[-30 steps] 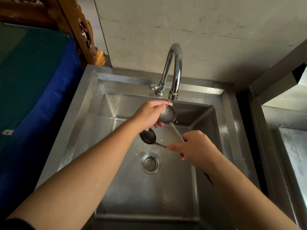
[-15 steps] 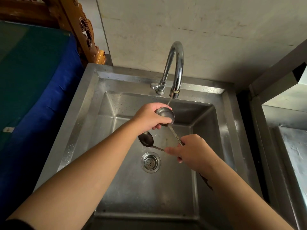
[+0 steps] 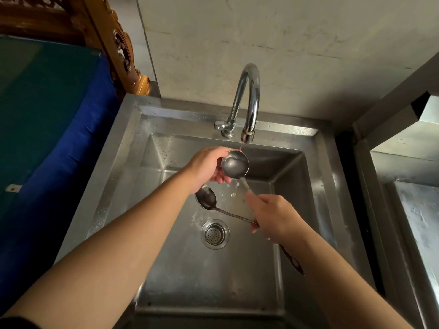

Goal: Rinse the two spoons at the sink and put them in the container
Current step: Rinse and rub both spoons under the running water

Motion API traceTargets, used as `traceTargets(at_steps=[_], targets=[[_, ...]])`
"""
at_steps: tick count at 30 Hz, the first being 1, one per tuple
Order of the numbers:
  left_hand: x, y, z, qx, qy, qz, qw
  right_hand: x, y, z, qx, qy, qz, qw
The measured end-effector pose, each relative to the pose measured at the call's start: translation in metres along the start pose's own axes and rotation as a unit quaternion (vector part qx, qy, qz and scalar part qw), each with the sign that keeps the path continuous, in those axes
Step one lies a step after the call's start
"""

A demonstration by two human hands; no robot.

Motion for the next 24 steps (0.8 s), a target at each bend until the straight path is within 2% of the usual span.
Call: traceTargets(at_steps=[5,7,9,11,13,15,24], targets=[[-0.006,0.0,0.004,-0.007,-0.016,-0.012,1.0,0.004,-0.005,-0.003,0.017,-0.018,0.021,0.999],[-0.01,0.005,0.007,0.046,-0.013,-0.016,0.999,0.007,-0.006,-0.004,0.007,-0.046,0.03,0.998],[-0.016,0.011,0.012,0.149,0.001,-0.012,0.989,0.01,-0.008,-0.004,0.01,-0.069,0.027,0.997],[-0.023,0.019,0.018,0.184,-0.002,0.036,0.982,0.013,-0.009,-0.002,0.019,-0.084,0.023,0.996],[-0.028,0.03,0.023,0.124,-0.009,0.1,0.987,0.015,-0.008,-0.001,0.027,-0.091,0.026,0.995],[-0.03,0.037,0.025,0.043,-0.016,0.128,0.991,0.015,-0.007,0.0,0.027,-0.09,0.027,0.995],[-0.029,0.046,0.018,-0.145,-0.112,0.106,0.977,0.012,-0.008,-0.003,0.043,-0.034,0.039,0.998]])
Point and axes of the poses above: each hand's wrist, its own x-axis towards the middle knuckle, its own z-axis out of the back of the hand, y = z × x, the point moved 2 cm from there along x, towards the middle knuckle, and after that the axes turned 12 degrees about -z, right-handed, at the moved point
